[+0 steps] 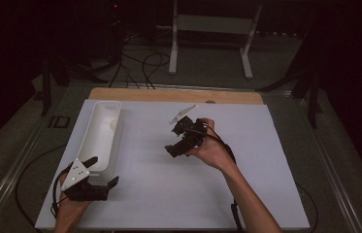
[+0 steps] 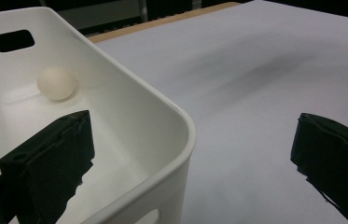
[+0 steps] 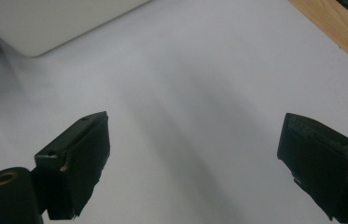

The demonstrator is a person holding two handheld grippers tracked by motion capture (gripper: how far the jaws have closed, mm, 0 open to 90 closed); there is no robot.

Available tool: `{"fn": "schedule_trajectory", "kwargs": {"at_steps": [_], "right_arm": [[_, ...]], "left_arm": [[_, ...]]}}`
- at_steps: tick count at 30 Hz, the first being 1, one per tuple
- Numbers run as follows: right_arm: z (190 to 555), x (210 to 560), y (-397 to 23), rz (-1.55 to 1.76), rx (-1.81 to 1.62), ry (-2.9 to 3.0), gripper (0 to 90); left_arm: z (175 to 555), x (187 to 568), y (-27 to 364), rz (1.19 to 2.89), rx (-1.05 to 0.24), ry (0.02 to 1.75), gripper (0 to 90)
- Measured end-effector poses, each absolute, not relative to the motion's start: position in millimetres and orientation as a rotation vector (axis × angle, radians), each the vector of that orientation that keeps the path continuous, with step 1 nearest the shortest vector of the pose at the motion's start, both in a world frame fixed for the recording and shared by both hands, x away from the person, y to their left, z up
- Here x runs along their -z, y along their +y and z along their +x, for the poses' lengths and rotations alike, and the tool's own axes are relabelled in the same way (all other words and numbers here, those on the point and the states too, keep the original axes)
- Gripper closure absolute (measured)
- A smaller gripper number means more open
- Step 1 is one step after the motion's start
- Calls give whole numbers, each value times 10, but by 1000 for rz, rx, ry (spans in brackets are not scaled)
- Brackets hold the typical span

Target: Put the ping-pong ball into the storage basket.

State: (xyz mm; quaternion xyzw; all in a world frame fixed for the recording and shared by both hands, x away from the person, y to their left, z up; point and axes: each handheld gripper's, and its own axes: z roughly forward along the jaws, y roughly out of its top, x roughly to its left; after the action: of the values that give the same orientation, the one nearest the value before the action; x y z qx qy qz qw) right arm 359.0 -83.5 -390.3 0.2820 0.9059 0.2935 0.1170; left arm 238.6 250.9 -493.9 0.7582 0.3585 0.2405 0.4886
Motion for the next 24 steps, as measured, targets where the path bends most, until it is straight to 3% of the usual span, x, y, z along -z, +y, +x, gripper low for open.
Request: {"fn": "schedule_trajectory", "kwargs": {"at_steps": [24], "right_arm": [[3240,4161,-1744,982,-1008,2470,88]], "left_arm": [[2389,4935,2509,1833,-578,883,1]]}}
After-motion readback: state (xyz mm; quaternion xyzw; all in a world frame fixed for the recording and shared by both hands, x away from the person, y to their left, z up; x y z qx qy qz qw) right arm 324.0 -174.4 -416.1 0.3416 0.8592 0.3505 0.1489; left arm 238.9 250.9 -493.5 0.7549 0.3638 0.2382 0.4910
